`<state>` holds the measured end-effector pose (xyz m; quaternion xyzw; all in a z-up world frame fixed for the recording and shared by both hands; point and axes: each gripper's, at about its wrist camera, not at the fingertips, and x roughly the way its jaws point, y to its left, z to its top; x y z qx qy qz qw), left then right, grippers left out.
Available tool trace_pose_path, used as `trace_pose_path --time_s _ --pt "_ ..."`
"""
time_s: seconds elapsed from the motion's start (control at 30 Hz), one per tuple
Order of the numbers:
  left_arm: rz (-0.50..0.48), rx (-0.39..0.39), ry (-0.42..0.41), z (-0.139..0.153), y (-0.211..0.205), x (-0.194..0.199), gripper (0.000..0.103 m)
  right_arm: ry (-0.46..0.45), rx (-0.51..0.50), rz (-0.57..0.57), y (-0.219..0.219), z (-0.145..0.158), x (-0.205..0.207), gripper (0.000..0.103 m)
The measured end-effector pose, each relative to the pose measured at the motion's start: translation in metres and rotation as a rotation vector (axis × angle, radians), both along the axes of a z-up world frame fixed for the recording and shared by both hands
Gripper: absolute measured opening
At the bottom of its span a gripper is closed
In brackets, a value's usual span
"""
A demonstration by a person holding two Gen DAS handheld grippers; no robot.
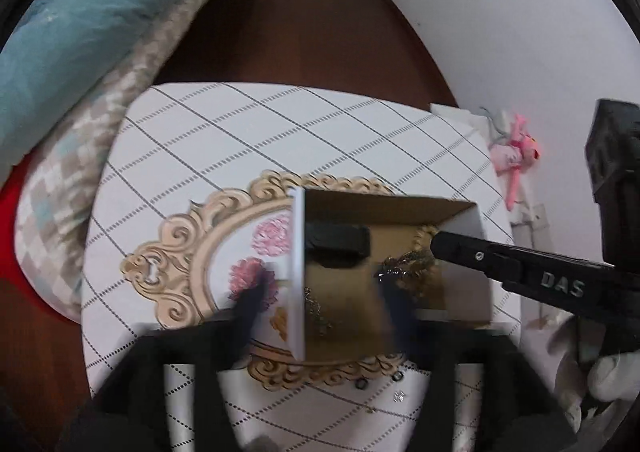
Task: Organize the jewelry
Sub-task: 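Lower the necklace with the left tool into the box while the right tool releases the bracelet there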
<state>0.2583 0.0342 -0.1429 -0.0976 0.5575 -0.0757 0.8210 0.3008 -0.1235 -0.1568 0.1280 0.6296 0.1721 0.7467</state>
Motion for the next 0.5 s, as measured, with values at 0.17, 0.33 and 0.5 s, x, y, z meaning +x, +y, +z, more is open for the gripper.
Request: trace_pose_path --time_s 0.17,0.33,0.5 --pt "0.008 0.052 -0.046 0.006 0.001 0.002 0.077 -0.047 -0.108 -0.021 -0.005 -0.001 0.009 0.038" --pt "0.017 0.141 -0.105 0.008 -0.002 -0.003 0.092 -0.156 -0.263 -0.031 -0.013 0.012 -0.008 0.070" --pt "0.011 0.213 -0.132 -0.001 -0.008 -0.017 0.103 -0.247 -0.441 -0.064 -0.026 0.013 -0.038 0.096"
